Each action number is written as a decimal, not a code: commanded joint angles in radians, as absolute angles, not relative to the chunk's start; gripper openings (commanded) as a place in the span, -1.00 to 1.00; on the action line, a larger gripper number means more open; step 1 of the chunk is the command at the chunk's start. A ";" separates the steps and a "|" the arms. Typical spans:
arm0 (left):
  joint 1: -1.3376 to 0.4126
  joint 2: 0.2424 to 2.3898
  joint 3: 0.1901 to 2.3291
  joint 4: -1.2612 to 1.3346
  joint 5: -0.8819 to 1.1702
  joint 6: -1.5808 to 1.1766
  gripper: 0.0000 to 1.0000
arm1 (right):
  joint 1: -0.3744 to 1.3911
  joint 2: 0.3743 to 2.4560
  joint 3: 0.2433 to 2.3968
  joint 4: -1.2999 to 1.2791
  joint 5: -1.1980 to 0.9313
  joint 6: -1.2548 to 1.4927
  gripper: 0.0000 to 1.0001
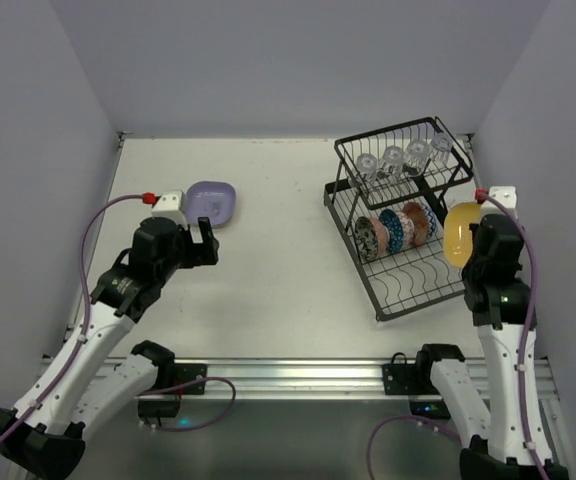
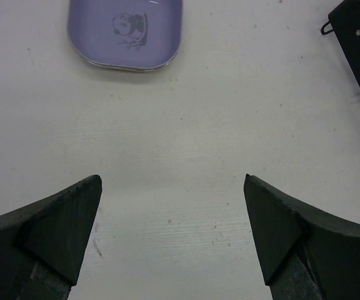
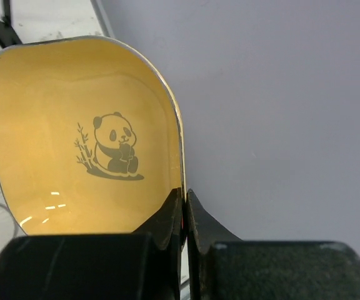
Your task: Unload the mixed dishes from the dish rack
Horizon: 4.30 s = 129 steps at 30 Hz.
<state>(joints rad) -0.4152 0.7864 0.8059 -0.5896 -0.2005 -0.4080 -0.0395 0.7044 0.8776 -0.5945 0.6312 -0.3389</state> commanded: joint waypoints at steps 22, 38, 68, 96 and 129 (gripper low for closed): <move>-0.698 1.221 1.724 -0.711 -0.284 -0.413 1.00 | 0.633 1.205 1.756 -0.864 0.480 0.540 -1.00; -0.704 1.394 1.764 -0.784 -0.488 -0.333 0.71 | 0.752 1.411 1.668 -0.539 0.382 0.629 -1.00; -0.540 1.419 1.580 -0.589 -0.334 -0.301 -1.00 | 0.719 1.361 1.539 -0.492 0.295 0.572 -0.01; -0.049 1.463 1.103 -0.436 -0.342 -1.431 -1.00 | 0.701 0.604 1.111 -0.589 0.429 0.508 0.98; -0.175 1.743 1.236 -0.515 -0.445 -1.545 -0.86 | 0.701 0.580 1.008 -0.606 0.439 0.483 0.98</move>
<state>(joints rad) -0.1719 1.7523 1.2011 -0.5407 -0.3790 -1.5337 0.7044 0.5766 1.0164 -0.6216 0.4103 0.4953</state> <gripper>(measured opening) 0.060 0.989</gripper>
